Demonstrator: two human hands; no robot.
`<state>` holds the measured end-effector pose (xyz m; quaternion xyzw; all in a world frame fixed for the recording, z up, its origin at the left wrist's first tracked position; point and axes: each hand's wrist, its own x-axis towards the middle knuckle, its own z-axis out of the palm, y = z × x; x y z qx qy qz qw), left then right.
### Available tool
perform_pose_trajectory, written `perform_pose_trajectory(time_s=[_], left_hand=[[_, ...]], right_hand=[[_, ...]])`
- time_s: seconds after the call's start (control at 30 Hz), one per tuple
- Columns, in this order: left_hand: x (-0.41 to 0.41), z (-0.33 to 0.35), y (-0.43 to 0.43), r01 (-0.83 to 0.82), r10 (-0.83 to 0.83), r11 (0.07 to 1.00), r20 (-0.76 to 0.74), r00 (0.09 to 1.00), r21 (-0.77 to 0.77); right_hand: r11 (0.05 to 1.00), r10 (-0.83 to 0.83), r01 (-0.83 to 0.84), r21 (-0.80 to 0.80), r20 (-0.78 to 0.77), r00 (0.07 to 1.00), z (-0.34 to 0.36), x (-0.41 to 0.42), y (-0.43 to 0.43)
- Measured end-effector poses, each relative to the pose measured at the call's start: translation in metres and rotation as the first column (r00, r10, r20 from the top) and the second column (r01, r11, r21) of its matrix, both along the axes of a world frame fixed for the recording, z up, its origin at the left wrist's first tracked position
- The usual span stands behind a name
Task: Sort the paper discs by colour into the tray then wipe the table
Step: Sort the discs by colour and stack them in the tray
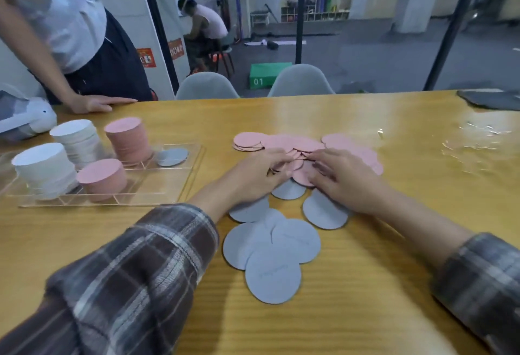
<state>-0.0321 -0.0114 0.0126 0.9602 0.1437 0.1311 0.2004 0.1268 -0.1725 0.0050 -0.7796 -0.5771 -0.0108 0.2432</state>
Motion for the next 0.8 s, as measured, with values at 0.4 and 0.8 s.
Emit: perform_pose_trajectory(time_s=[0.4,0.8], left_hand=[[-0.015,-0.019,0.007,0.047,-0.072,0.987,0.162,0.984,0.155],[-0.022,-0.019,0.004,-0.124,0.129,0.992,0.203,0.971,-0.04]], right_hand=[[0.997,0.045,-0.046,0.059,0.015,0.999,-0.007,-0.009,0.001],[0.994,0.04,-0.037,0.099,-0.026,0.999,-0.006,-0.013,-0.004]])
